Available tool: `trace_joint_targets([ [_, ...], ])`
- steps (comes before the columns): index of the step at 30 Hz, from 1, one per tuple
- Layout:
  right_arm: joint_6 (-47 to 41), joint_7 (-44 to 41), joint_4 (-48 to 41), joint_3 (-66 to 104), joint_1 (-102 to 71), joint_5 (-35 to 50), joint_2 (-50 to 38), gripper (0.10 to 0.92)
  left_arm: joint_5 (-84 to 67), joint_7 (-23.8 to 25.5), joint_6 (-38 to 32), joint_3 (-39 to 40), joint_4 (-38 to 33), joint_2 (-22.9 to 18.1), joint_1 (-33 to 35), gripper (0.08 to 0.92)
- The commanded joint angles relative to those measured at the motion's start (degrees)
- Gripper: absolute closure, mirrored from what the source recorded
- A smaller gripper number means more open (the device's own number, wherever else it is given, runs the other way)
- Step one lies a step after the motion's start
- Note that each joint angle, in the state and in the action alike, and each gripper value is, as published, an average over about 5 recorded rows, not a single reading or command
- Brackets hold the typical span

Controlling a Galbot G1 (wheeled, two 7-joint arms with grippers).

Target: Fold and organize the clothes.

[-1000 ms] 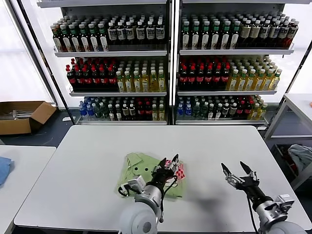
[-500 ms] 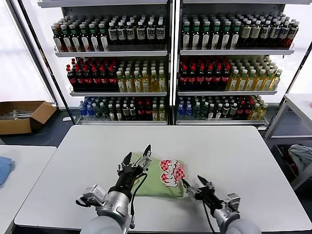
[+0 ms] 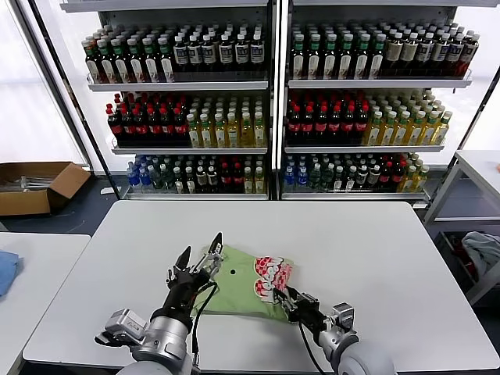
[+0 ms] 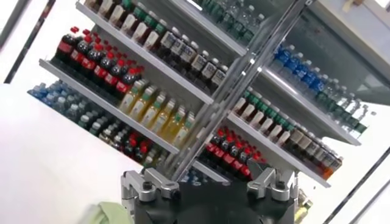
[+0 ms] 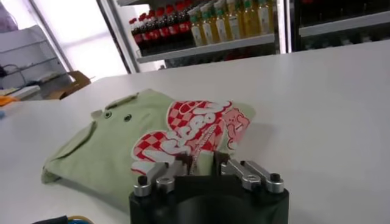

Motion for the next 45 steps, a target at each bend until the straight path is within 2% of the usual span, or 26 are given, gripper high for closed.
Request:
trace_joint_targets([
  [1,-1.36,-5.77,1.99,2.57,-1.52,-7.39,-5.65,0.737,0.17,0.10,-0.40,-1.00,-0.56,-0.04,1.12,0.177],
  [5,-0.65,-7.98,1.77,6.54,-2.24,-8.33,-10.28,0.856,0.16,0.07,-0.36,-0.72,-0.06,-0.16,0.77,0.177],
  [8,0.33,-8.69,0.57,9.59,-2.49,-7.23,-13.41,0.910,0.16,0.04,-0.29,-0.46,0.27,-0.29,0.48,0.177],
  [15,3.98,-7.46,-2.91,13.76,-3.31,-4.87,-15.26,0.916,-0.02,-0.09,-0.16,-0.08,0.68,-0.58,0.28,0.177],
  [21,5.98,-6.41,-0.30,14.92,-4.32,-4.60,-13.99,0.896,-0.09,-0.32,-0.03,-0.12,0.61,-0.52,0.44,0.177],
  [29,10.71,-2.34,6.16,9.65,-3.88,-4.91,-7.73,0.695,0.85,-0.10,0.46,-0.05,0.36,-1.24,0.34,0.177],
  [34,9.63,-0.26,-0.18,3.04,-1.13,-9.11,-3.30,0.548,1.90,0.05,0.38,0.12,0.28,-1.21,1.12,0.177],
  [38,8.53,2.07,-5.17,2.51,-1.75,-9.10,-2.48,0.435,1.89,0.15,0.11,-0.40,-0.38,-0.93,1.97,0.177],
  [45,8.96,3.88,-3.74,3.43,-3.76,-6.48,-3.02,0.246,2.12,0.17,-0.04,-0.17,1.02,-1.88,0.89,0.177],
])
